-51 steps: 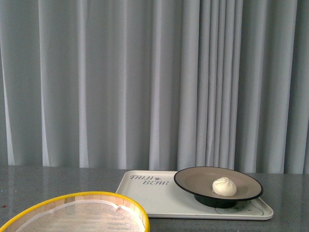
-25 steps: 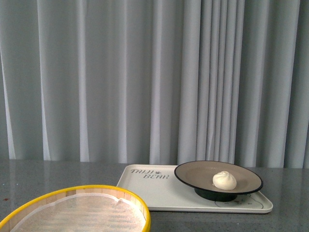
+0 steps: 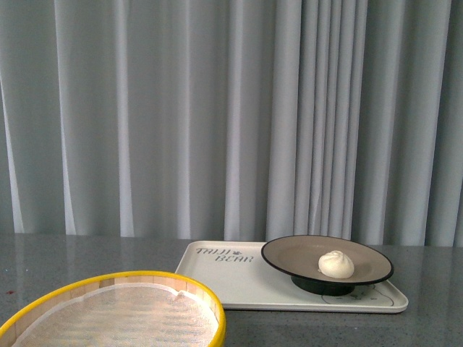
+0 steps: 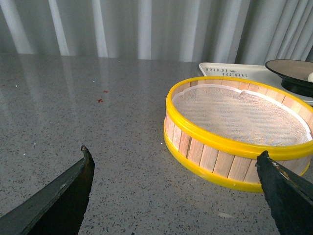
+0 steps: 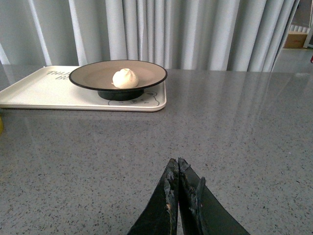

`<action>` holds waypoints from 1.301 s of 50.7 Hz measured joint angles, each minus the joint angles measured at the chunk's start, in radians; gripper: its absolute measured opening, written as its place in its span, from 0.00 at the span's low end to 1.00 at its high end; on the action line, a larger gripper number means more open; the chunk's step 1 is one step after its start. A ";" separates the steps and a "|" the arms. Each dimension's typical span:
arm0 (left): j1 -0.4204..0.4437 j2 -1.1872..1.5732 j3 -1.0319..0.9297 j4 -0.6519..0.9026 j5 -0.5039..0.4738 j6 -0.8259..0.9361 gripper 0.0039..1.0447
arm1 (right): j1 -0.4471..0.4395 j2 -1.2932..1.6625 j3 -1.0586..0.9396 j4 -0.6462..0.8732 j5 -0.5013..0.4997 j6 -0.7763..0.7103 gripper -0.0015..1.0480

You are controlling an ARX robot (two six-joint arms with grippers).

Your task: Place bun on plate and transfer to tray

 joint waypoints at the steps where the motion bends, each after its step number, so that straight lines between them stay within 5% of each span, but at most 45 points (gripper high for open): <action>1: 0.000 0.000 0.000 0.000 0.000 0.000 0.94 | 0.000 -0.010 0.000 -0.010 0.000 0.000 0.02; 35: 0.000 0.000 0.000 0.000 0.000 0.000 0.94 | 0.000 -0.250 0.000 -0.245 0.000 0.000 0.02; 40: 0.000 0.000 0.000 0.000 0.000 0.000 0.94 | 0.000 -0.376 0.000 -0.408 -0.002 0.000 0.02; 53: 0.000 0.000 0.000 0.000 0.000 0.000 0.94 | 0.000 -0.419 0.000 -0.421 -0.003 0.000 0.02; 61: 0.000 0.000 0.000 0.000 0.000 0.000 0.94 | 0.000 -0.419 0.000 -0.421 -0.002 0.000 0.23; 66: 0.000 0.000 0.000 0.000 0.000 0.000 0.94 | 0.000 -0.419 0.000 -0.421 -0.003 0.000 0.45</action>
